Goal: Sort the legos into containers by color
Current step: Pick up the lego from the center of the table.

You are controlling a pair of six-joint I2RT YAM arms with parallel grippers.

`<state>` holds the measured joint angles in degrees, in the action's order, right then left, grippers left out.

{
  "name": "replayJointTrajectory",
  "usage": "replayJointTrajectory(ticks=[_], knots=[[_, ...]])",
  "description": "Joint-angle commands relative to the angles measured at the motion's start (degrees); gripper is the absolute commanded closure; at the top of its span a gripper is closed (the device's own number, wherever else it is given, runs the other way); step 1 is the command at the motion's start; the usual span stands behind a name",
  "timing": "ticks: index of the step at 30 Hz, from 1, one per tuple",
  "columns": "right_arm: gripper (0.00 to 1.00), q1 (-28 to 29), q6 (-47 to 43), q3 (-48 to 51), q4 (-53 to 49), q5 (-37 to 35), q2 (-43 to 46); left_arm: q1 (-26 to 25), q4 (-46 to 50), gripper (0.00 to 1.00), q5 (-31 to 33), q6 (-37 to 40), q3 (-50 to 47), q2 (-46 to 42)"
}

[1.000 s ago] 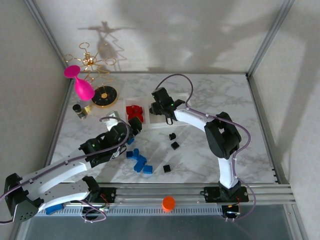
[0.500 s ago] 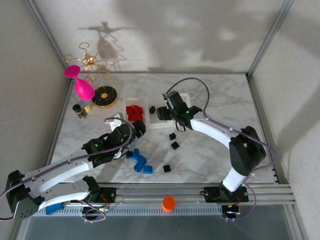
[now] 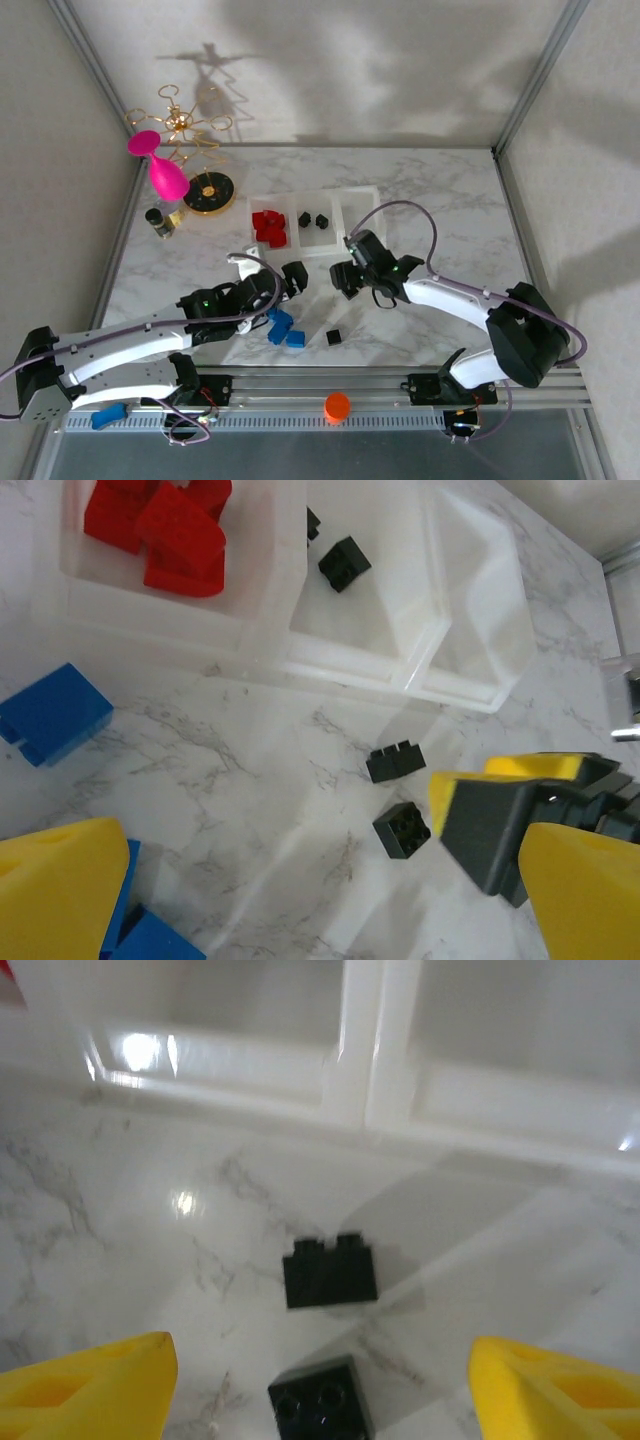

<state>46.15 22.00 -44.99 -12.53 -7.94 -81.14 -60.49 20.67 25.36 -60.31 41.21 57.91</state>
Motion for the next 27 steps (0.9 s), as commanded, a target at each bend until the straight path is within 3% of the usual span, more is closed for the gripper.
replayJointTrajectory(ticks=[1,13,27], knots=[[0.23,2.53,1.95,2.89,1.55,-1.92,1.28,-1.62,-0.25,0.0,2.35,-3.34,-1.2,0.01],[0.33,3.66,1.14,3.32,1.47,-6.33,-4.03,-3.41,-1.18,0.01,3.78,-5.61,-3.29,-0.08],[0.51,3.66,0.41,3.73,3.96,-3.1,-7.71,-3.54,-1.11,0.0,4.19,-6.0,-4.03,0.35]])
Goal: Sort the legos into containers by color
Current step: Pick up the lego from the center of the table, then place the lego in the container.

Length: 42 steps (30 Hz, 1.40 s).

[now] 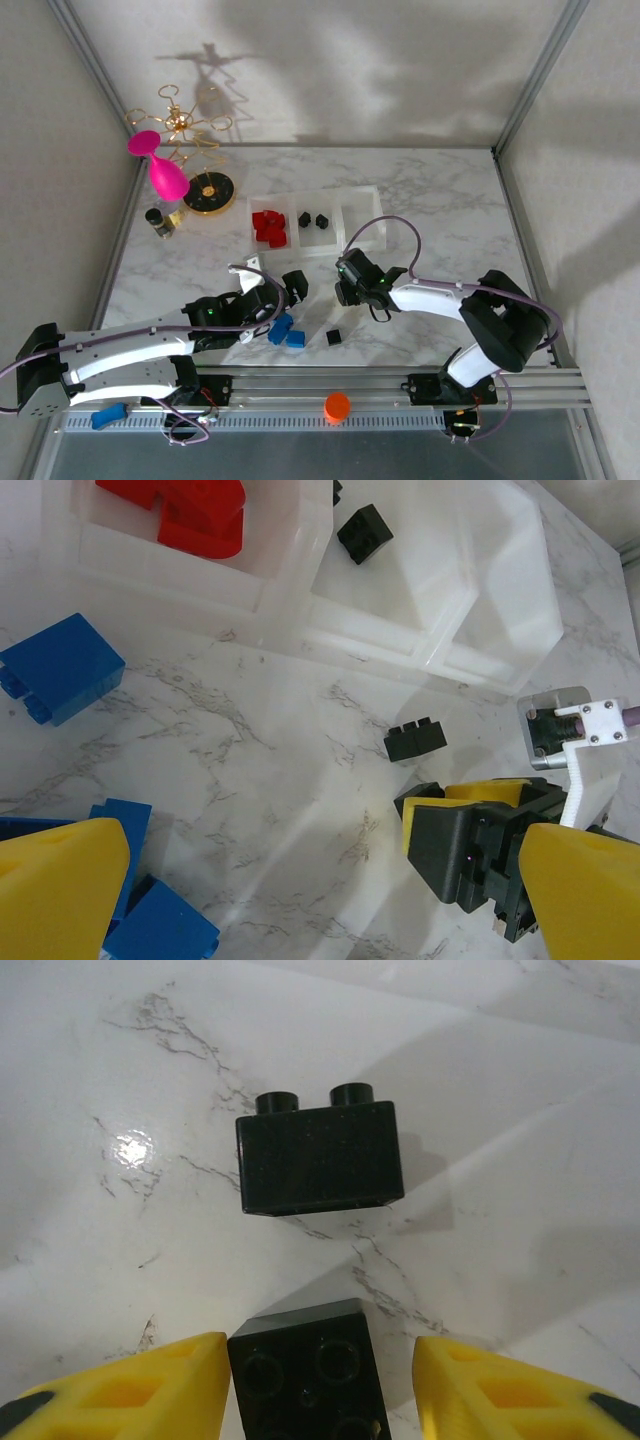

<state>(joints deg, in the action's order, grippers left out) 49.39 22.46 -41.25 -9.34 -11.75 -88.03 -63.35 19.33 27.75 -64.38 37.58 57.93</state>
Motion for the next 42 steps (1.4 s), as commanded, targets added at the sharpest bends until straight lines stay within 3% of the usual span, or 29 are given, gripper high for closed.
replayJointTrajectory(ticks=[1,9,22,42], knots=[[0.52,0.41,0.09,-0.05,0.52,0.67,-0.78,-0.63,0.35,0.0,1.81,-1.91,-0.41,0.34],[0.67,0.46,0.0,-0.05,-0.17,1.02,-0.07,-0.63,0.7,0.0,2.26,-2.07,-0.67,-0.1],[0.67,-0.18,-0.13,-10.14,-4.8,0.53,2.99,0.57,2.09,0.0,5.0,1.15,1.4,-2.81],[0.65,-6.64,-6.03,-40.38,-3.76,-3.64,-22.99,14.83,0.62,0.0,-0.29,11.0,3.57,-4.97]])
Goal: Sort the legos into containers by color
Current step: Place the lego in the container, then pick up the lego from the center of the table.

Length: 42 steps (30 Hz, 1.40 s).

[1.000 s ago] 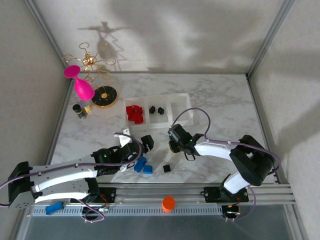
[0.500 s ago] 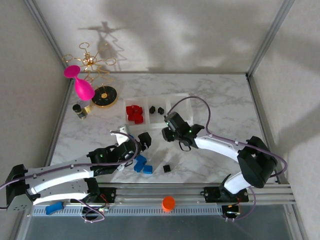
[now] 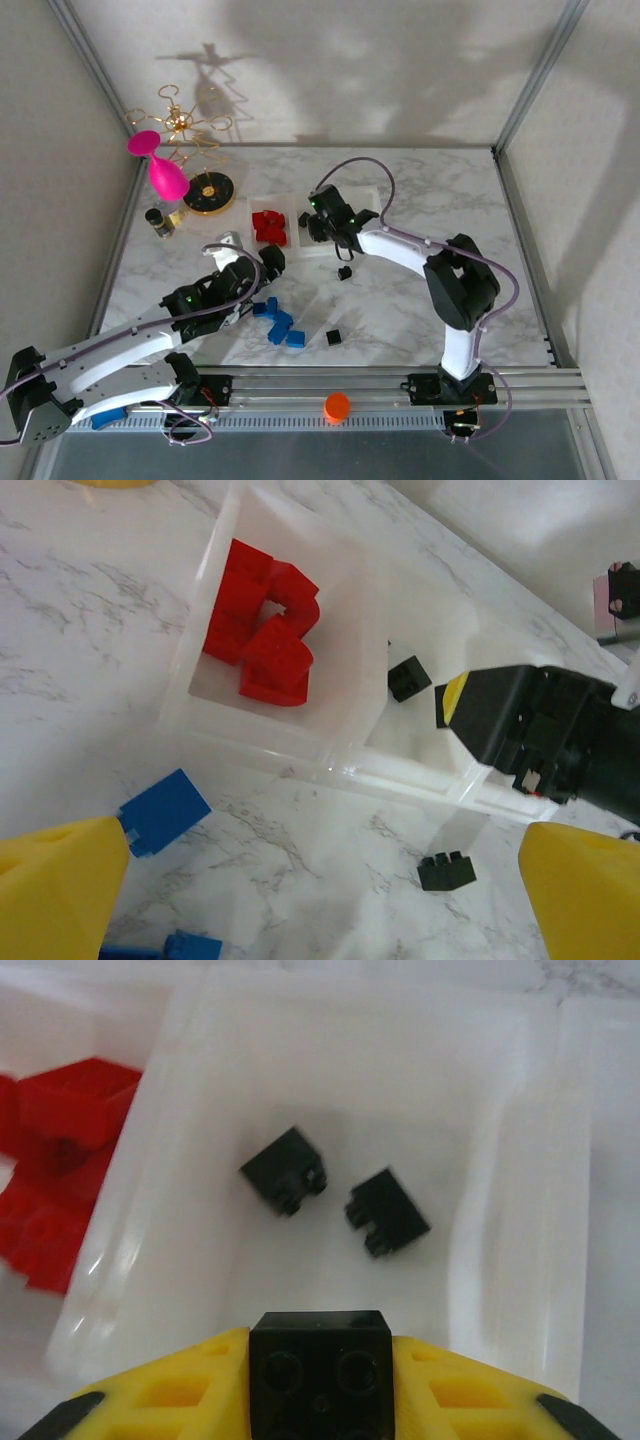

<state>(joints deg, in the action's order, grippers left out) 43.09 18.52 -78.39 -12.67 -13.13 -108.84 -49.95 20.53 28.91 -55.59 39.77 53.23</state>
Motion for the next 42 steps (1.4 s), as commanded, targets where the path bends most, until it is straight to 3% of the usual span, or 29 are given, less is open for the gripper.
replayJointTrajectory(ticks=[1,6,12,28,36,42], knots=[[0.64,-0.44,-2.51,-4.16,-0.47,-2.19,-3.12,1.97,-0.94,0.0,-2.02,2.44,1.25,-0.32],[0.54,-0.46,-3.41,-7.68,-1.67,-2.13,-5.51,3.19,-1.15,0.0,-2.89,2.89,1.23,0.2],[0.47,-0.46,-3.75,-6.87,-2.4,-1.29,-1.77,3.2,-0.77,0.0,-3.66,2.38,1.24,-0.31],[0.36,-0.09,1.71,18.47,-1.4,4.11,19.86,0.04,-4.01,0.01,-7.99,-1.56,-3.17,-1.44],[0.3,1.23,2.36,27.57,0.43,4.44,21.88,-4.95,-5.78,0.01,-5.88,-4.21,-4.43,1.16],[0.3,2.17,1.11,28.73,2.57,3.75,18.76,-7.82,-7.35,0.0,-4.69,-5.92,-4.61,3.43]])
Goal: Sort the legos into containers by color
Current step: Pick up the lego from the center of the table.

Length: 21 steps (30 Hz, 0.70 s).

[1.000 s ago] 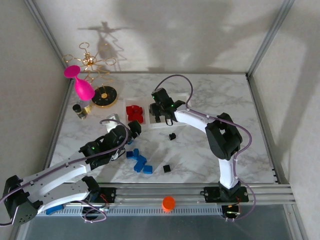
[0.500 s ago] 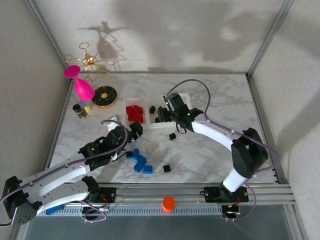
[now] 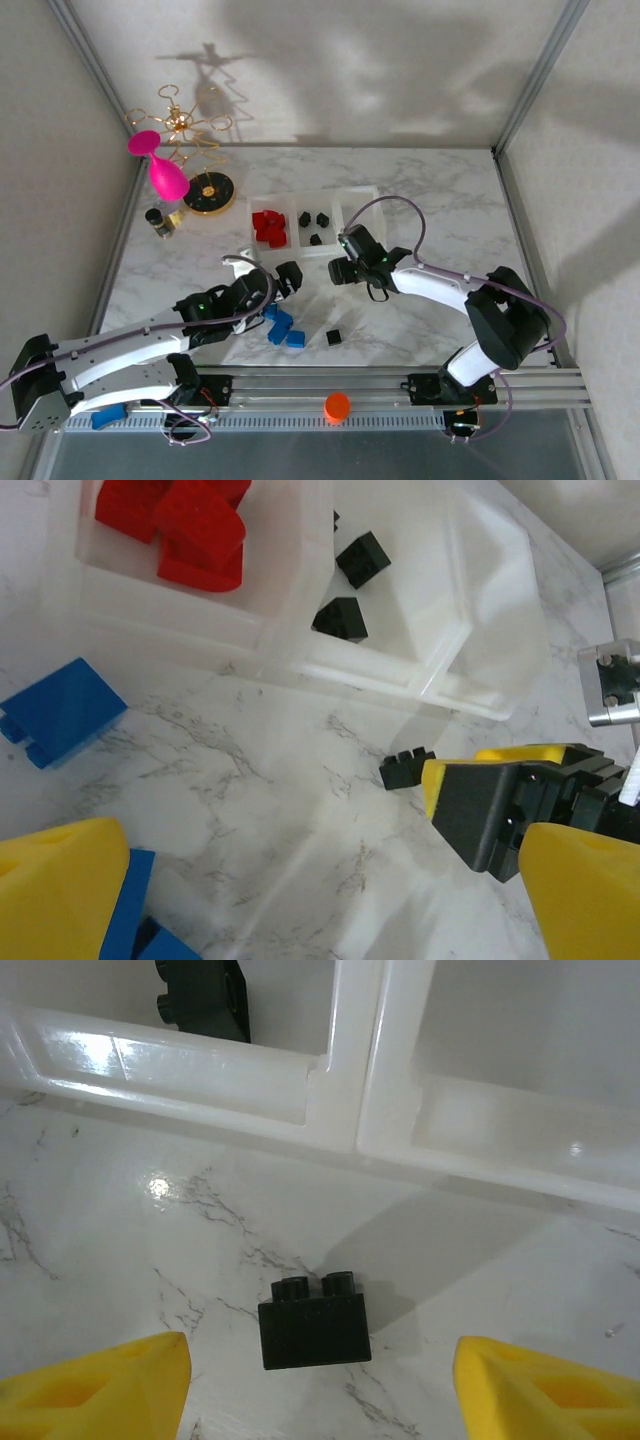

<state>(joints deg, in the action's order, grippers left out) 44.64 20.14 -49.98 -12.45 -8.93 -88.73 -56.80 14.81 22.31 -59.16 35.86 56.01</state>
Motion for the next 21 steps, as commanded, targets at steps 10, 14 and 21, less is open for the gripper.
replayJointTrajectory(ticks=[10,14,21], knots=[[0.4,0.65,-1.45,-1.1,4.39,-1.53,-6.54,-2.44,-1.84,0.0,3.26,-3.66,-0.7,1.65],[0.46,0.71,-1.56,-1.0,4.93,-1.29,-8.14,-2.44,-1.5,0.0,3.62,-3.69,-0.53,1.74],[0.6,0.77,-1.33,-1.41,4.57,-0.84,-8.6,-2.44,-0.57,0.0,4.41,-3.68,-0.52,1.65]])
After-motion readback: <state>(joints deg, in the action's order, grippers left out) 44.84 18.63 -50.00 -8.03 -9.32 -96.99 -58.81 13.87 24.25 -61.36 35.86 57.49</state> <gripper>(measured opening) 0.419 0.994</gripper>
